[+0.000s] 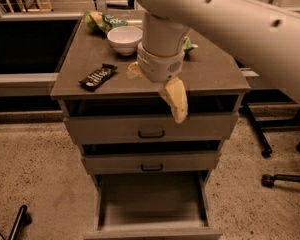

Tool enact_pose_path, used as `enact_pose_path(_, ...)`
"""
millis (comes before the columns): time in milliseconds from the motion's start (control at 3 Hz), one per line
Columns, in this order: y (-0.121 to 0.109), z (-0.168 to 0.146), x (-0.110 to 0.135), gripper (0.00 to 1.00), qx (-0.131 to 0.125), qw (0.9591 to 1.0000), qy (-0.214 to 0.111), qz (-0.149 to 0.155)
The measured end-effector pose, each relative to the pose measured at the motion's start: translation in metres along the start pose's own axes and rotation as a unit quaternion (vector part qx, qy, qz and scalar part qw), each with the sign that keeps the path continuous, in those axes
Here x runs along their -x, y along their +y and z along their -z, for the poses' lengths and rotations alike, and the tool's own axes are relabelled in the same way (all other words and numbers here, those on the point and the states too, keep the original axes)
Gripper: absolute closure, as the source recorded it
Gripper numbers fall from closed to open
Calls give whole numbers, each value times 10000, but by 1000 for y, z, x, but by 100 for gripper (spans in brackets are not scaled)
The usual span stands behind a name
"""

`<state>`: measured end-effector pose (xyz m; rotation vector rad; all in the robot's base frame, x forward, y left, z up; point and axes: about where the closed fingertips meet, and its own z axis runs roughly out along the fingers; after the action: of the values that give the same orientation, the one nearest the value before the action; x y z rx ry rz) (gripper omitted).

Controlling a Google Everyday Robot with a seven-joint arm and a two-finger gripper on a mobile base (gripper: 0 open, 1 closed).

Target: Place rxbar chocolate into bottom drawer

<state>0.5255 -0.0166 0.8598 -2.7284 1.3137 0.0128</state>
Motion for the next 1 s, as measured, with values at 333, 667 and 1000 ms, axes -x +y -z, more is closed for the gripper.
enact_pose_path(333, -59, 2, -6, 0, -26, 9972, 288, 690)
enact_pose_path(667, -120, -6, -13, 0, 36, 9925, 469, 1127)
enact_pose_path(1000, -168, -13, -11, 0, -52, 9883, 525, 1431)
